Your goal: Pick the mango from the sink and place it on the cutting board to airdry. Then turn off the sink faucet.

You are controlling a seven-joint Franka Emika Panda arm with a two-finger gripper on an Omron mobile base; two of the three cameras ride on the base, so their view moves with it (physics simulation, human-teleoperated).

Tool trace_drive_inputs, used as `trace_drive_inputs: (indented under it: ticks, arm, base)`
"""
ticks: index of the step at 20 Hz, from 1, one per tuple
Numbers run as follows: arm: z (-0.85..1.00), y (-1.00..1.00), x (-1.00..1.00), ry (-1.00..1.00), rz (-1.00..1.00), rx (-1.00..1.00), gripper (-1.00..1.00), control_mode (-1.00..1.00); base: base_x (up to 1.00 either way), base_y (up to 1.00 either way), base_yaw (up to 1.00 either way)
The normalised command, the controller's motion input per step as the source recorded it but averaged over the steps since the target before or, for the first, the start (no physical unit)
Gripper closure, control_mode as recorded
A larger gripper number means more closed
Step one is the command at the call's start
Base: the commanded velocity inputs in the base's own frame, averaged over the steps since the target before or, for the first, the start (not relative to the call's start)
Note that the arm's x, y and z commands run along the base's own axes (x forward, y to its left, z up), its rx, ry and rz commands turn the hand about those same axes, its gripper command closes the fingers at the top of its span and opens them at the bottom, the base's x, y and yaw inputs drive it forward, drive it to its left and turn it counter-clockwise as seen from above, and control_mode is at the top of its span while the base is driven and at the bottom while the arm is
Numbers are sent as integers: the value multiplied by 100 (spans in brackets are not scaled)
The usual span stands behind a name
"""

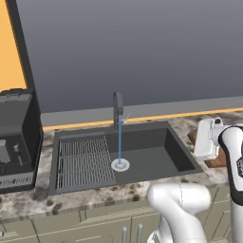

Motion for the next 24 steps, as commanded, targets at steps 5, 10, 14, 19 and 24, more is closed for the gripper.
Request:
trace_drive_inputs:
  ticks: [5,10,14,19,24]
  arm:
    - [9,26,44,0,0,-1,-100,-100]
    - [0,4,52,0,6,0,-100,-100]
    - [1,0,58,0,14,0,-100,-100]
    - [1,1,48,0,13,0,-100,-100]
    - [0,10,34,0,1,-2,-100,-100]
  base:
    - [0,0,0]
    - [0,0,0]
    - [0,0,0]
    - [0,0,0]
    - [0,0,0]
